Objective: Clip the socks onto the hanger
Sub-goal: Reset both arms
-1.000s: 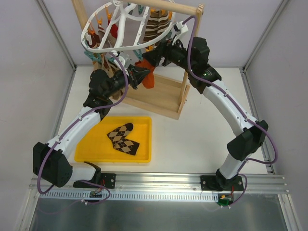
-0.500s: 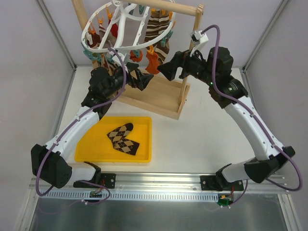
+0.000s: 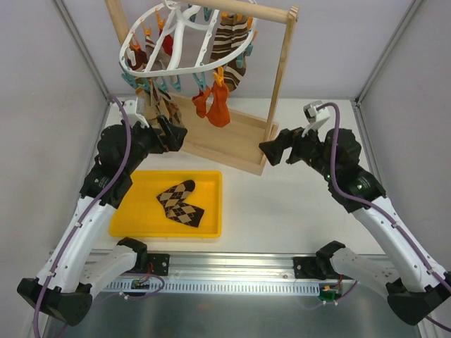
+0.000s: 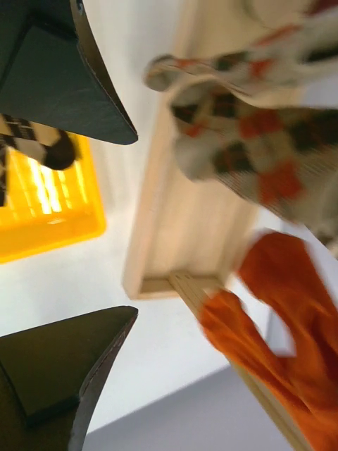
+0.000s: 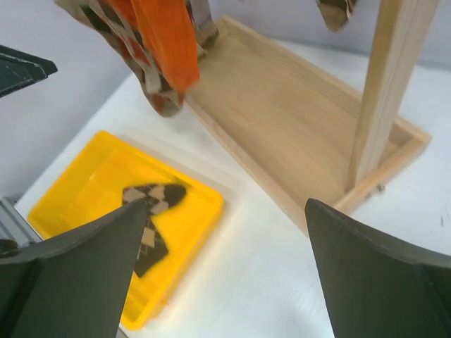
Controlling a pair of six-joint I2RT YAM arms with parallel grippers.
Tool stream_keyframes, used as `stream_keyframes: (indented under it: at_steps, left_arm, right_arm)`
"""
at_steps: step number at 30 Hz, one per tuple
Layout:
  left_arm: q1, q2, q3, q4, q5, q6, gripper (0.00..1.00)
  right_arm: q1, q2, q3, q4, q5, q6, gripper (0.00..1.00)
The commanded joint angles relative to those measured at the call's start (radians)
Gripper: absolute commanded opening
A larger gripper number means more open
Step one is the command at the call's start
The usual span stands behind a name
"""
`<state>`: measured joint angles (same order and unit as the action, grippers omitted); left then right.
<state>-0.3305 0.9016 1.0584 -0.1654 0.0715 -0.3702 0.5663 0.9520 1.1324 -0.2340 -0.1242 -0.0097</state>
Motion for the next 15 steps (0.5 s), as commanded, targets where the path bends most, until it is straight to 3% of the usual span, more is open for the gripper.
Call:
stream_keyframes:
  at_steps: [1, 4, 8, 15]
  left_arm:
    - [0.030, -0.045, -0.118, -0.170, -0.061, -0.110, 0.99]
    - [0.031, -0.170, -0.260, -0.180, -0.039, -0.125, 0.99]
    - [0.031, -0.326, -0.330, -0.192, -0.041, -0.202, 0.99]
    - [0.031, -0.452, -0.443, -0.197, -0.016, -0.291, 0.99]
  right_arm:
    - [-0.002, -0.105, -0.103, 0.050, 0.051, 0.007, 1.00]
    - [-0.002, -0.208, -0.222, 0.045, 0.058, 0.002, 1.00]
    - [0.001, -0.367, -0.388, 0.053, 0.073, 0.051, 1.00]
    - [0.006, -0.662, -0.594, 0.023, 0.154, 0.119, 1.00]
